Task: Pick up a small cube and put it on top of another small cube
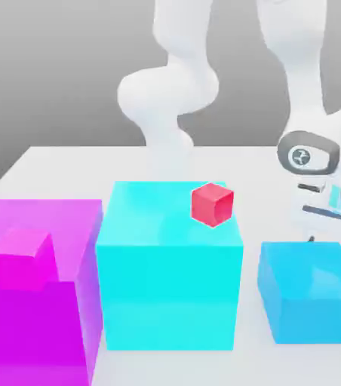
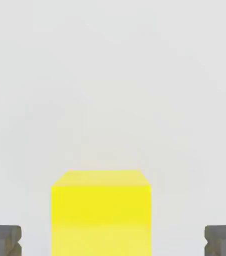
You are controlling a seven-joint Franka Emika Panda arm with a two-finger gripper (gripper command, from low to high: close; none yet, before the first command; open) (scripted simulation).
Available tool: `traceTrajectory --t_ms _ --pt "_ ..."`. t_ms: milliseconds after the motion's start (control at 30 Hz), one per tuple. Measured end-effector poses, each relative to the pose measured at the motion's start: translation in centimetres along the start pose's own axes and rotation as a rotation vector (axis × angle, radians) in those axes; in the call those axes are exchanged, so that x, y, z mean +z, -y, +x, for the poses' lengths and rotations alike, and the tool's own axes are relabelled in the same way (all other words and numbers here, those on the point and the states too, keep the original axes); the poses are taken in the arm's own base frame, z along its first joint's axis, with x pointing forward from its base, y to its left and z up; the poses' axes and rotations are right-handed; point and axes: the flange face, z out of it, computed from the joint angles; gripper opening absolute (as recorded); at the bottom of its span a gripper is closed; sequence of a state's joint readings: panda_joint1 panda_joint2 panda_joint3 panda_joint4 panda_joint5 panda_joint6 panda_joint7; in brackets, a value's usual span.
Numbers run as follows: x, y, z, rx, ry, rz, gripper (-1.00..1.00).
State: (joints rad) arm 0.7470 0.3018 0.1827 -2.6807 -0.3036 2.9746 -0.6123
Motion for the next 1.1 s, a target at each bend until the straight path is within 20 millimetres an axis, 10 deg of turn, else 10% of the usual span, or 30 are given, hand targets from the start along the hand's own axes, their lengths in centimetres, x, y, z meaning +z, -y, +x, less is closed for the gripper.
traceTrajectory --t_ms 33,67,300,633,767,1100 --pt "0.8 0.1 -0.1 -0.001 0.002 0.000 0.00" --pt "1.3 0.1 -0.2 -0.002 0.004 0.001 -1.00" --pt "1.2 0.1 -0.2 -0.002 0.005 0.001 -1.00" --pt "-5.3 -0.3 0.4 -0.036 0.012 -0.006 -1.00" --pt "-7.3 -4.0 2.3 -0.051 0.036 -0.038 -1.00" --pt "-9.8 -16.8 -0.7 0.667 0.045 -0.036 -1.00"
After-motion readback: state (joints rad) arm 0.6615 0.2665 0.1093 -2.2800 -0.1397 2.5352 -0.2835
